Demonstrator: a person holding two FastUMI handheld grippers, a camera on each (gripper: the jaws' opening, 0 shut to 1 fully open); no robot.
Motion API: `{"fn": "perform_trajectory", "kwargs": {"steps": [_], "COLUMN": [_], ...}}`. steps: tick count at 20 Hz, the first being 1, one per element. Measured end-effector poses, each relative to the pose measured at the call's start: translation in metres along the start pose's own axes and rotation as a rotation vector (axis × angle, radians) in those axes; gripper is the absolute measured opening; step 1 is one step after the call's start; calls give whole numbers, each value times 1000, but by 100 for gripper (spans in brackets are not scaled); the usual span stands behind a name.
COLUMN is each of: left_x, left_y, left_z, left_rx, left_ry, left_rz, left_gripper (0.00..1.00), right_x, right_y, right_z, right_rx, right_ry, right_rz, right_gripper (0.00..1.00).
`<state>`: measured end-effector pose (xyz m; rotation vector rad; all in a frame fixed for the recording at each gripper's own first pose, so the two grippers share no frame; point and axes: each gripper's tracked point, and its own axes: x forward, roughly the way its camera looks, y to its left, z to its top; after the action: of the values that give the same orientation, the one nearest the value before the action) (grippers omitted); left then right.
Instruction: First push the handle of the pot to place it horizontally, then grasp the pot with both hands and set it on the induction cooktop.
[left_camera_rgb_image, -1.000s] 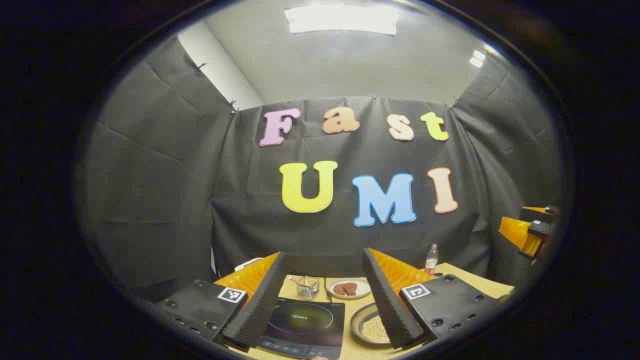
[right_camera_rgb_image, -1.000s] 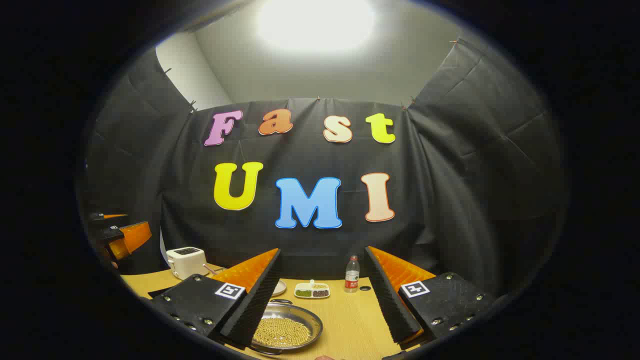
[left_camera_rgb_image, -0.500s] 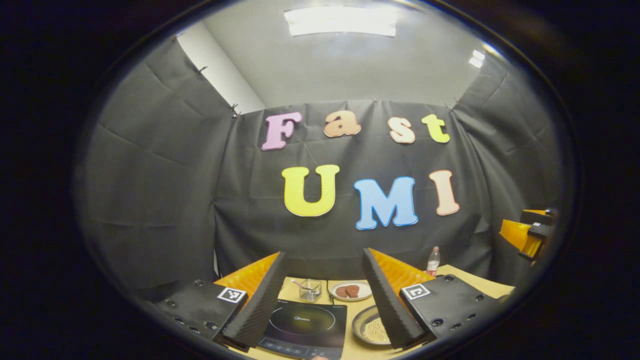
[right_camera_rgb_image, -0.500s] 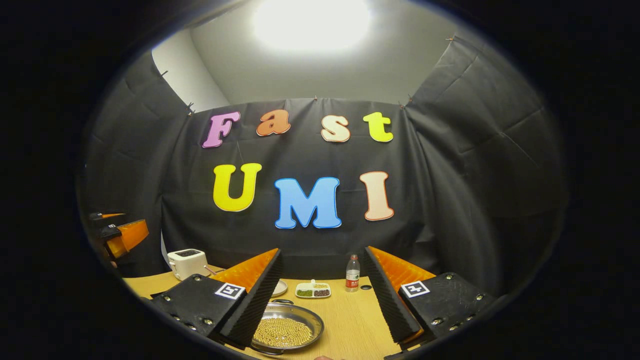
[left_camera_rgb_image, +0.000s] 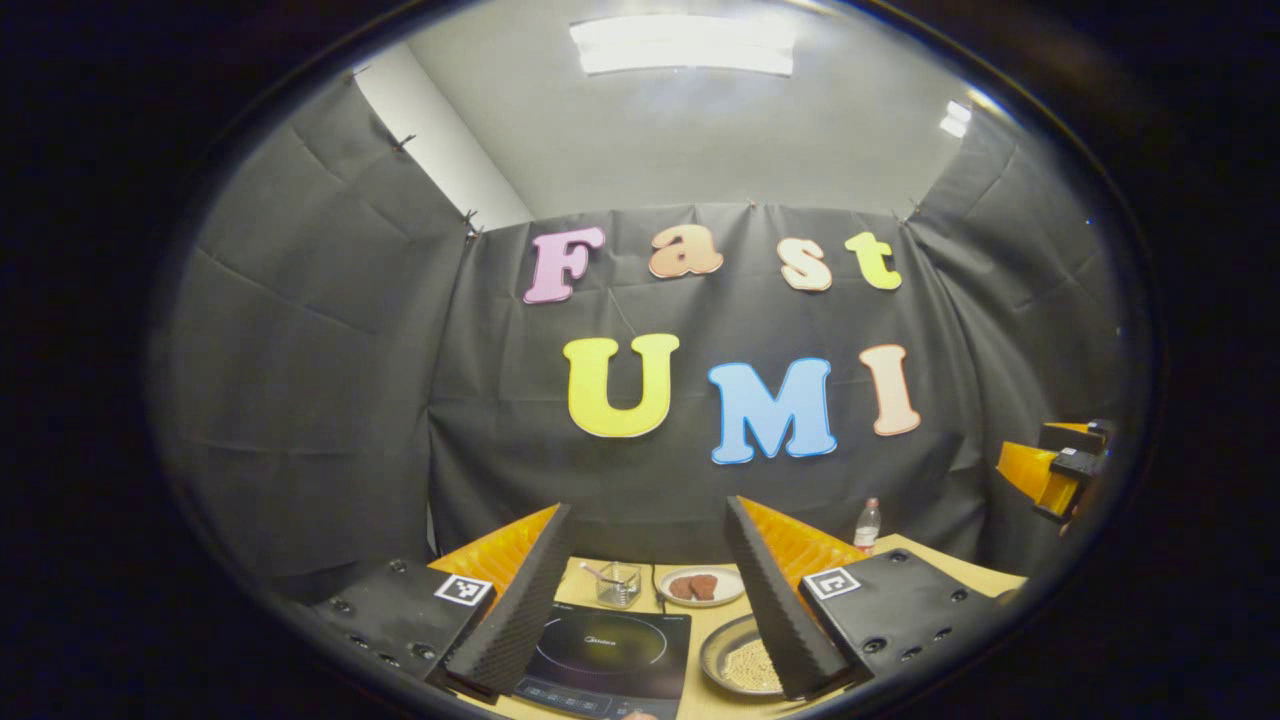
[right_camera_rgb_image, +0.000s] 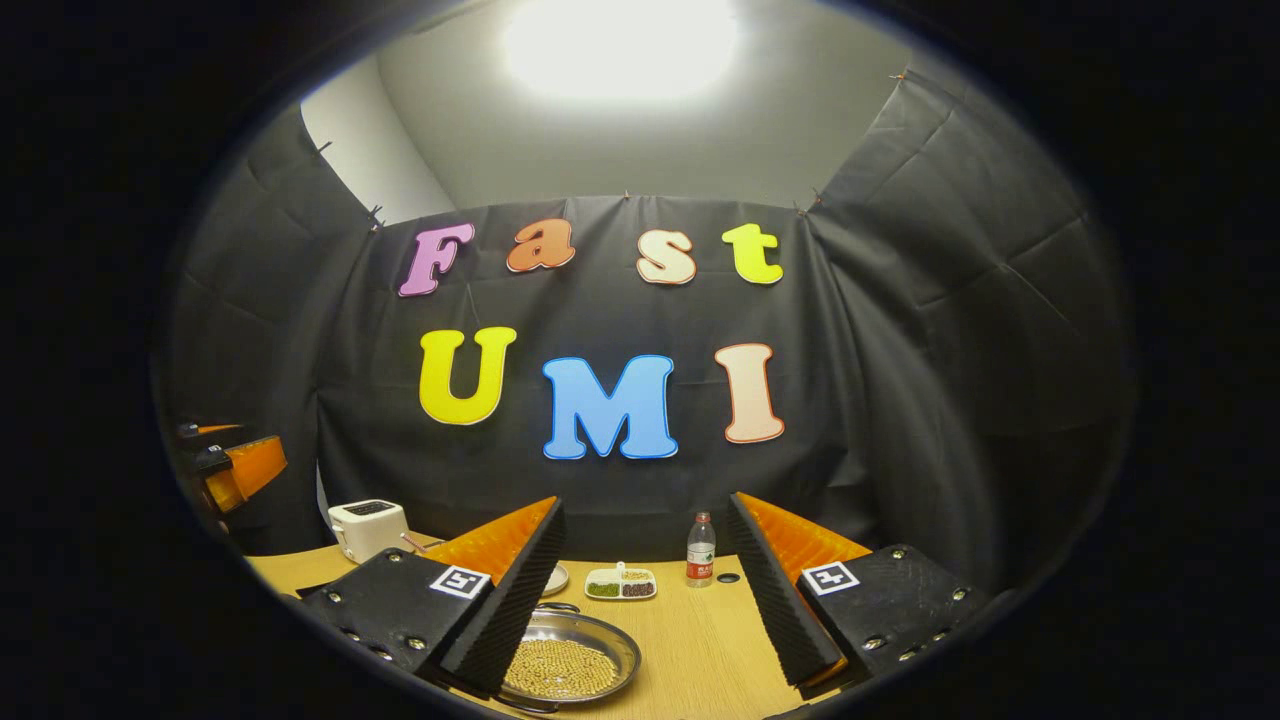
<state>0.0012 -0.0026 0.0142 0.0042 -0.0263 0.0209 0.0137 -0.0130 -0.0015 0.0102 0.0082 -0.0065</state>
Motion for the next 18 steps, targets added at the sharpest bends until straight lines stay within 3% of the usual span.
{"fn": "perform_trajectory", "kwargs": {"steps": [4, 6, 8, 9, 11, 13, 14, 15, 16, 18], "left_x": [0, 1, 2, 2, 3, 1, -1, -1, -3, -9], "left_y": [-4, -7, -11, -13, -17, -20, -22, -23, -23, -18], "left_z": [-1, 1, 2, 4, 7, 7, 4, 4, 3, 5], "left_rx": [-2, 2, 4, 5, 5, 9, 12, 16, 25, 42], "left_ry": [3, -2, -4, -7, -12, -13, -10, -8, -7, -9], "left_rz": [4, 7, 8, 11, 19, 32, 38, 45, 51, 70], "left_gripper": [93, 95, 97, 97, 99, 100, 92, 92, 95, 100], "right_x": [5, 4, 12, 7, 13, 14, 12, 16, 17, 18], "right_y": [-6, -7, -8, -7, -5, -4, -3, -4, 5, 19], "right_z": [-9, -10, -12, -20, -22, -25, -28, -33, -39, -50], "right_rx": [-14, -11, -4, -3, -17, -12, -20, -23, -11, 9], "right_ry": [29, 41, 53, 65, 78, 77, 91, 92, 109, 150], "right_rz": [-11, -4, 24, 36, 55, 78, 82, 89, 134, 180], "right_gripper": [90, 64, 65, 49, 45, 10, 9, 12, 2, 1]}}
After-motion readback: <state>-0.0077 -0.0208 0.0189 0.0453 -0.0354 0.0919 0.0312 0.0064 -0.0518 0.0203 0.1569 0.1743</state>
